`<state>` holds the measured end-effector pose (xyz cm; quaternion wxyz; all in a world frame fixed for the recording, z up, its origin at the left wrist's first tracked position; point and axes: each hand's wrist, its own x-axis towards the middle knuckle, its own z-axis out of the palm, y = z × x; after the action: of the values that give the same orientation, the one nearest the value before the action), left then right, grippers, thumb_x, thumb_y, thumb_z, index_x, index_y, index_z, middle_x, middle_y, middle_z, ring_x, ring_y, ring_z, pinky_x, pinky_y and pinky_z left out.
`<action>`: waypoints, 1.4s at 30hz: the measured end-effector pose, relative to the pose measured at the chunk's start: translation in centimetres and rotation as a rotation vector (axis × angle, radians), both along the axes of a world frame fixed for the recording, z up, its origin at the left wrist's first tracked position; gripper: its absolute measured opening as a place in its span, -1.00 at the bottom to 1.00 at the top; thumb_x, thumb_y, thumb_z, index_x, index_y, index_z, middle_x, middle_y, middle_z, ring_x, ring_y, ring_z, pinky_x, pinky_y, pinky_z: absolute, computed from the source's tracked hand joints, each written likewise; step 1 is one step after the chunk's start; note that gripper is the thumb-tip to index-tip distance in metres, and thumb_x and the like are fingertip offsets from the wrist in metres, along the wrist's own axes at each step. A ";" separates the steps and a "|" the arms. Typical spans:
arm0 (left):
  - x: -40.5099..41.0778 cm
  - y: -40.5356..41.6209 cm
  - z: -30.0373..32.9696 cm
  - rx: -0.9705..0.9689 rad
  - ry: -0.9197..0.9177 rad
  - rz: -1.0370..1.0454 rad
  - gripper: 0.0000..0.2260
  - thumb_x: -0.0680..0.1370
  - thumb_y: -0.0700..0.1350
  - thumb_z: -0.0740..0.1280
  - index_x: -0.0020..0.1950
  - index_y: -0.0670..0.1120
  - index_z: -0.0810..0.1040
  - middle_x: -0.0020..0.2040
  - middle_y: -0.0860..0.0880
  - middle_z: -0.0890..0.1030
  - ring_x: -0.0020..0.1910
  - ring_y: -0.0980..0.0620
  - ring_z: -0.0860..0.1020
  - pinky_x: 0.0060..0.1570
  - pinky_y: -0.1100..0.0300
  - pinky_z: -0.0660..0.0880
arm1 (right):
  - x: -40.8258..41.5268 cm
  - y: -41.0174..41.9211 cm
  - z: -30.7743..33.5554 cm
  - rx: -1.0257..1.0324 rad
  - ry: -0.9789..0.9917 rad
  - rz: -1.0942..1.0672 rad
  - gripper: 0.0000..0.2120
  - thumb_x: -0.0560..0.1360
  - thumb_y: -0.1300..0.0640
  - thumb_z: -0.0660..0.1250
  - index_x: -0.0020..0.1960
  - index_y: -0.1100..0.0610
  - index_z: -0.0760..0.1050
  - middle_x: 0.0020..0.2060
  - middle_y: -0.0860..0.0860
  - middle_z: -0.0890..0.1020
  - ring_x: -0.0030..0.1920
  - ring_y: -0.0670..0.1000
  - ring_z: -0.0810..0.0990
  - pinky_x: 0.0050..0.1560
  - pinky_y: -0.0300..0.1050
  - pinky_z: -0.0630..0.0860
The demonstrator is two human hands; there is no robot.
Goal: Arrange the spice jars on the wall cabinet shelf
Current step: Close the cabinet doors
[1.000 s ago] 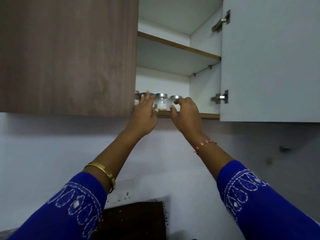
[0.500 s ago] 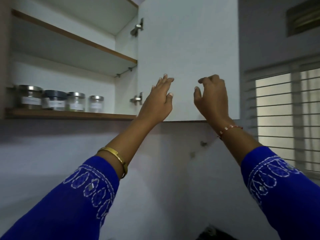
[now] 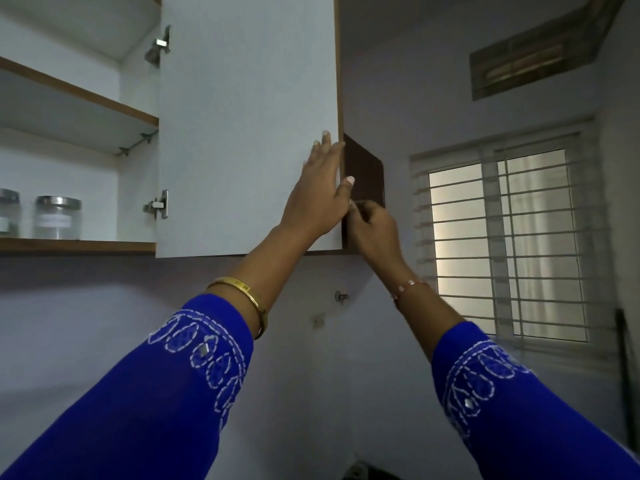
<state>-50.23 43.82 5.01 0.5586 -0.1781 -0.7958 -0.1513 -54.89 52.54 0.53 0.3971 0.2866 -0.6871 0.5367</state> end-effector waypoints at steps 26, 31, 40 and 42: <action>10.3 -5.8 2.0 0.189 0.308 -0.152 -0.32 0.41 -0.35 0.30 0.48 -0.28 0.09 0.49 -0.19 0.22 0.45 0.03 0.25 0.03 0.64 0.34 | 10.7 -12.2 -2.3 -0.542 0.152 0.760 -0.59 0.60 0.18 0.11 -0.42 0.03 0.34 -0.60 -0.19 0.38 -0.53 -0.27 0.34 -0.45 -0.49 0.24; 15.8 -10.2 1.7 0.230 0.316 -0.191 -0.34 0.40 -0.38 0.29 0.46 -0.30 0.14 0.36 0.00 0.41 0.07 0.39 0.48 0.03 0.48 0.46 | 16.0 -16.9 -2.6 -0.475 0.195 0.832 -0.59 0.51 0.05 0.14 0.06 0.37 0.54 -0.20 0.17 0.61 -0.17 0.07 0.56 -0.16 -0.16 0.46; 24.3 -20.5 1.9 0.405 0.262 -0.153 -0.40 0.39 -0.42 0.33 0.42 -0.32 0.25 0.36 -0.21 0.43 0.28 0.02 0.50 0.25 0.16 0.48 | 22.7 -27.2 -3.0 -0.328 0.230 0.721 -0.45 0.51 0.02 0.17 0.46 0.21 0.26 0.44 0.09 0.35 0.49 0.00 0.24 0.45 0.03 0.29; 25.8 -22.8 1.9 0.457 0.244 -0.152 -0.42 0.40 -0.44 0.32 0.40 -0.33 0.27 0.34 -0.22 0.46 0.27 0.00 0.51 0.24 0.14 0.48 | 23.9 -29.6 -3.0 -0.277 0.225 0.694 -0.41 0.52 0.00 0.16 0.48 0.19 0.20 0.48 0.08 0.27 0.52 0.00 0.15 0.49 0.01 0.23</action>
<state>-24.39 20.99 6.87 0.6630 -0.1236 -0.6523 -0.3460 -31.02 22.90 -2.47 0.2998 0.5028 -0.4223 0.6921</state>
